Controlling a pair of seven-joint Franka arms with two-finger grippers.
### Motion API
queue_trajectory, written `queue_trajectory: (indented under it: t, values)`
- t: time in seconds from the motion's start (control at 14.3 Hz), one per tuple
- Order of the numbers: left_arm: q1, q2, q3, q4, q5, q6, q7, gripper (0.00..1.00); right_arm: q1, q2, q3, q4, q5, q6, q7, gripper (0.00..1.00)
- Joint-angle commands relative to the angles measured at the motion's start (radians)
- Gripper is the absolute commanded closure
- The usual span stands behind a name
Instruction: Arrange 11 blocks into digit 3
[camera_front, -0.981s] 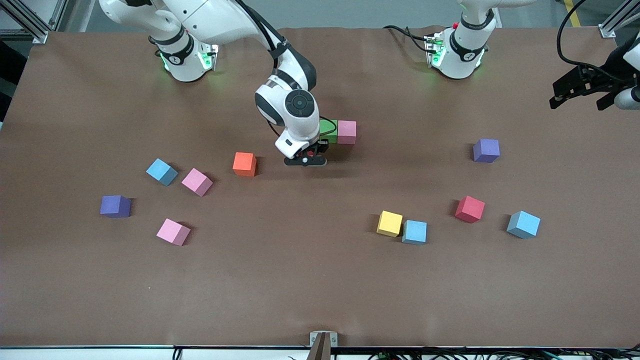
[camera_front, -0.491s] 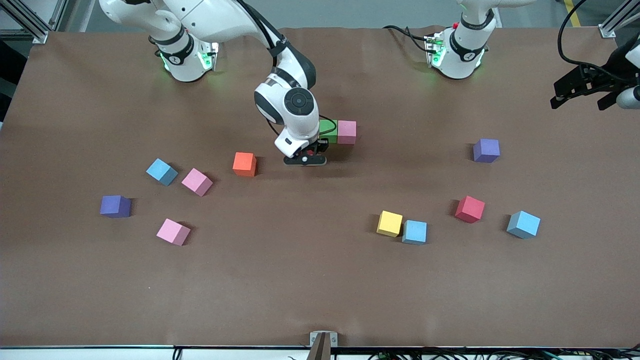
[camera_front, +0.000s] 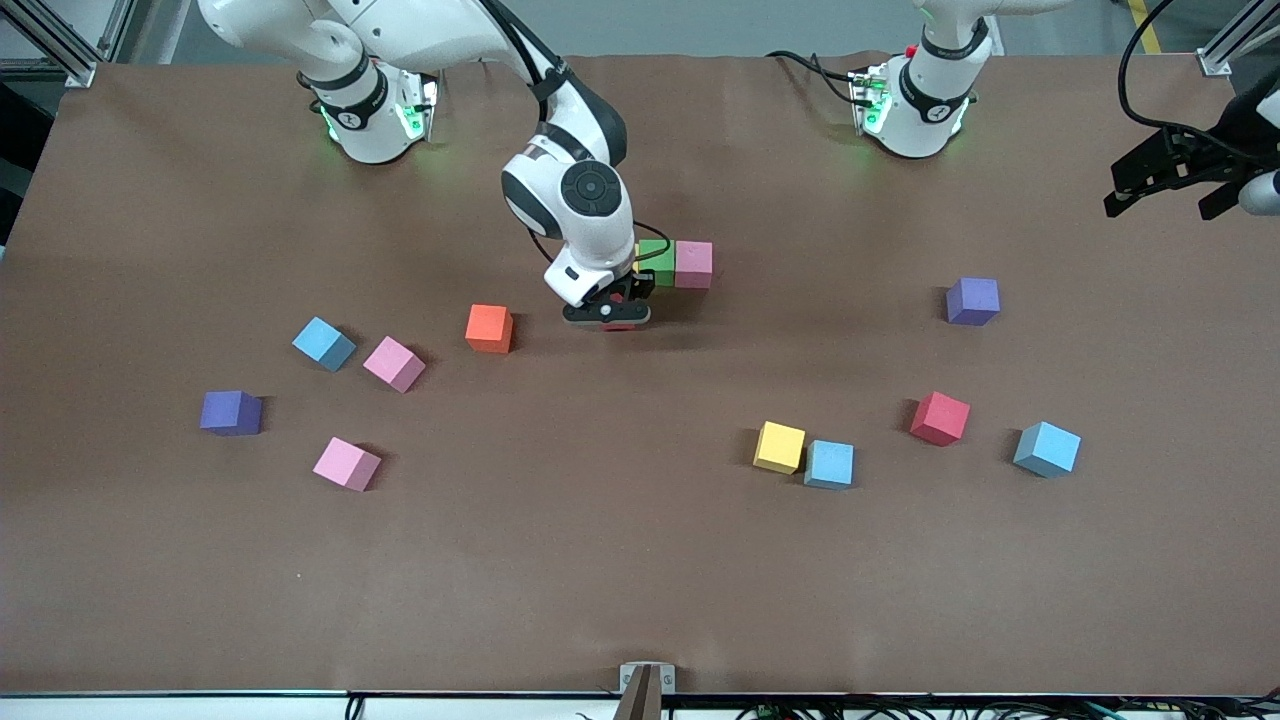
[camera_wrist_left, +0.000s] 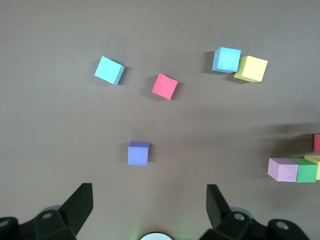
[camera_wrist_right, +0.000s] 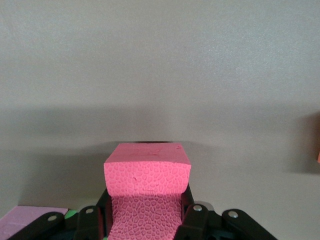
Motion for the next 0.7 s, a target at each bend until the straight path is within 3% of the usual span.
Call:
queue_trajectory:
  t: [0.0,0.63]
  values:
    - [0.005,0.000,-0.001,0.011,-0.011,0.001,0.008,0.00,-0.009,-0.027,0.006,-0.045,-0.010,0.044,0.002,0.60]
    - [0.003,0.001,-0.001,0.011,-0.012,0.002,0.007,0.00,-0.008,-0.022,0.006,-0.074,-0.010,0.096,0.002,0.60]
